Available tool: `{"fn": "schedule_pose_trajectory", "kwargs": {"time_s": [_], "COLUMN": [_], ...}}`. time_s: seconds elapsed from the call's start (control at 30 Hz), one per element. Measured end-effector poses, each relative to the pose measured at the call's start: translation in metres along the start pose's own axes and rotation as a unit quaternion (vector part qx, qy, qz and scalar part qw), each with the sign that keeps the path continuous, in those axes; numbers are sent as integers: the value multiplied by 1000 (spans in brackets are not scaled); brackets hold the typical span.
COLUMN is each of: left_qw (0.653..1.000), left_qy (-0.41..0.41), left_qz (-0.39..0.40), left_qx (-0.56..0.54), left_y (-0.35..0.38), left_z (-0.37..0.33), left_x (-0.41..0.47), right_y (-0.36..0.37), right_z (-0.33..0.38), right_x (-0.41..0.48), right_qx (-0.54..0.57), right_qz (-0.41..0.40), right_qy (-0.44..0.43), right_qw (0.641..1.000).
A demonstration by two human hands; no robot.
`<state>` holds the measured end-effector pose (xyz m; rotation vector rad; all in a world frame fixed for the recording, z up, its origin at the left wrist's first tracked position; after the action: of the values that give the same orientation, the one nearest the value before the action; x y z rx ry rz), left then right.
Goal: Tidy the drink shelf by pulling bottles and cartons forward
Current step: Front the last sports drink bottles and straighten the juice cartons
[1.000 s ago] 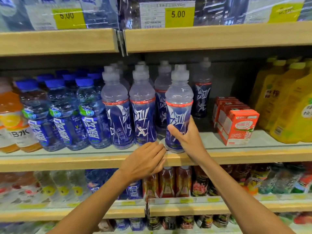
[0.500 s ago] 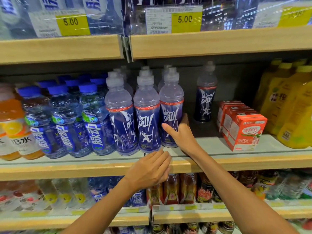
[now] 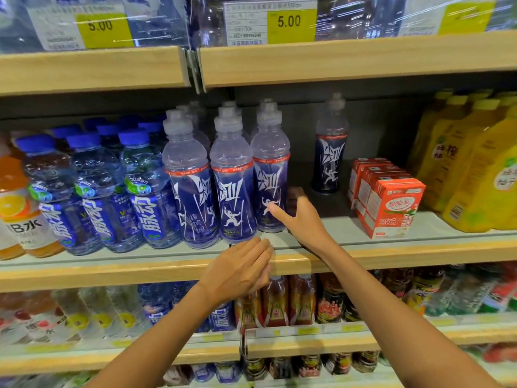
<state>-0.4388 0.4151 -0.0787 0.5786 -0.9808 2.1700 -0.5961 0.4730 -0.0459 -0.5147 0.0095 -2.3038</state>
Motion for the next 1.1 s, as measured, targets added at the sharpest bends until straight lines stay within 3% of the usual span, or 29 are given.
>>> {"fn": "schedule_pose_trajectory", "kwargs": {"time_s": [0.17, 0.3, 0.5, 0.63, 0.9, 1.1], "left_qw": [998, 996, 990, 988, 985, 985], "left_qy": [-33, -36, -39, -38, -53, -54], "left_qz": [31, 70, 121, 132, 146, 149], "left_qx": [-52, -49, -66, -73, -77, -70], "left_y": [6, 16, 24, 23, 23, 22], "left_z": [-22, -36, -33, -33, -33, -34], "left_x": [33, 63, 73, 72, 70, 70], "right_y": [-21, -55, -73, -66, -68, -72], "right_z": [-1, -6, -26, -36, -52, -59], "right_x": [-9, -6, 35, 63, 86, 87], "right_qx": [-50, -35, -89, -218, -301, -97], "right_qz": [-11, -100, -170, -168, -190, -208], "right_qy": [-10, -3, 98, 181, 144, 134], "right_qw": [999, 994, 976, 944, 924, 964]}}
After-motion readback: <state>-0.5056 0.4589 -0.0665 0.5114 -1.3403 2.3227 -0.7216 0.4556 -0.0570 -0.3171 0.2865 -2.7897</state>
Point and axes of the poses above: each hand's wrist, its own x-axis towards the middle knuckle, its own y-axis out of the palm, z = x × y, the point moved 3 cm from there along x, towards the middle knuckle, and after that the axes turned 12 degrees about x, right-handed, at the moved point
